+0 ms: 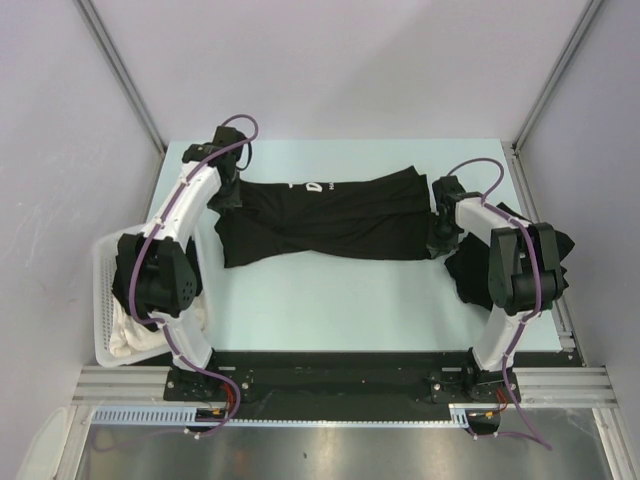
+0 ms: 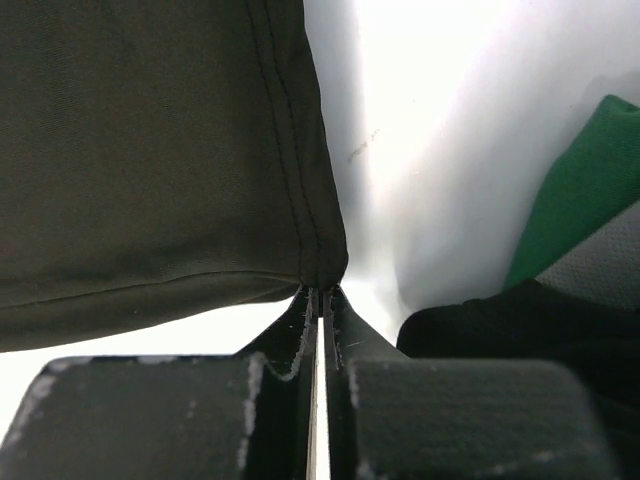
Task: Fold and stack the t-shirts
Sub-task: Fold the tshirt
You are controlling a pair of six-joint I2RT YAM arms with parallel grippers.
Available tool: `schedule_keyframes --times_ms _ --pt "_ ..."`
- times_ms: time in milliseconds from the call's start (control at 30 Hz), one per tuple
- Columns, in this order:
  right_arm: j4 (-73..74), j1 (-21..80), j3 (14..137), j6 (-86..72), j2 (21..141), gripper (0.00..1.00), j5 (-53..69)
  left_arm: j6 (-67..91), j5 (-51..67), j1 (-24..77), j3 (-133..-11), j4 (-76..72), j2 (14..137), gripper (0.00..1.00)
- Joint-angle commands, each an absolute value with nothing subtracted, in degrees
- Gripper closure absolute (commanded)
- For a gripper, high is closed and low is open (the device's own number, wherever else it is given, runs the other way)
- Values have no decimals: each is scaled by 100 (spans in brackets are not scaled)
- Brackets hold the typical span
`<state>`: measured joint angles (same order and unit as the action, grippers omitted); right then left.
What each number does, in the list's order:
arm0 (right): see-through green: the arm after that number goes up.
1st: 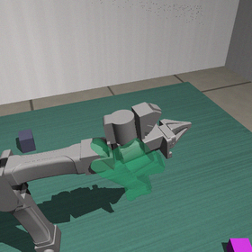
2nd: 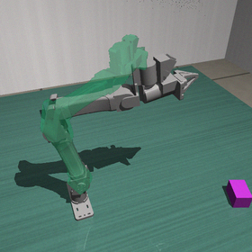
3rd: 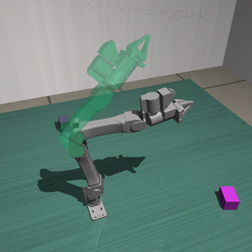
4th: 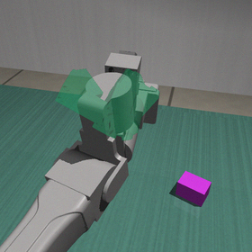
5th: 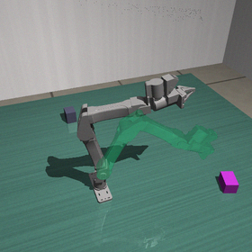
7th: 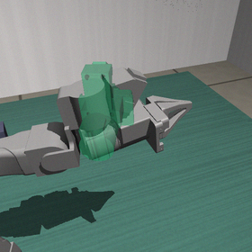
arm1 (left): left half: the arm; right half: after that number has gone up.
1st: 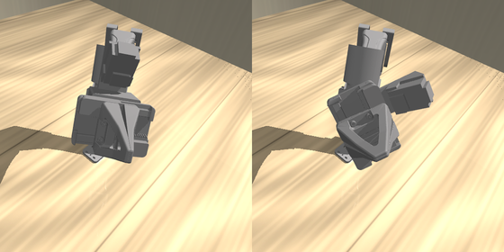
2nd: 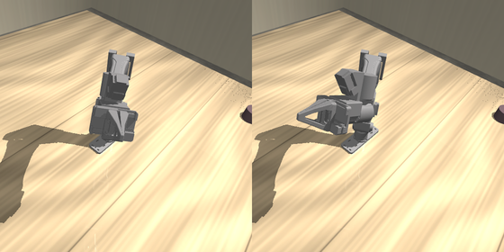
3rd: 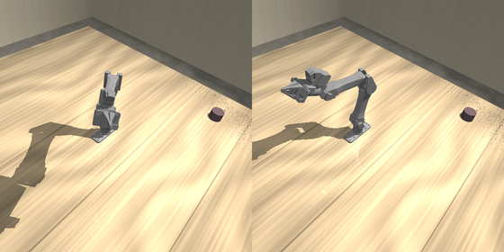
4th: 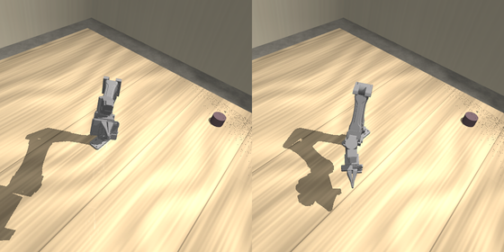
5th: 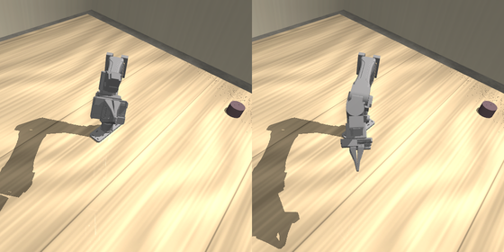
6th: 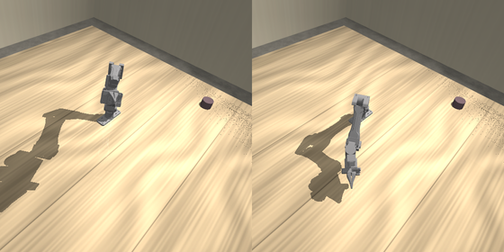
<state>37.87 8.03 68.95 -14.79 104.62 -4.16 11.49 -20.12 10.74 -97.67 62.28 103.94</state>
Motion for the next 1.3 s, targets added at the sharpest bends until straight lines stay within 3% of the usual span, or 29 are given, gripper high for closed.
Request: schedule_keyframes --times_ms 0,500,1267 --pt "3691 747 6926 -1512 9959 100 -519 1028 -2012 1063 -10107 6249 10406 100" --pt "3718 615 7602 -1433 9861 100 -466 958 -2065 1064 -10713 6346 10784 100" --pt "3630 483 8788 -1187 10889 100 -607 756 -2584 1063 -11672 6135 11593 100"
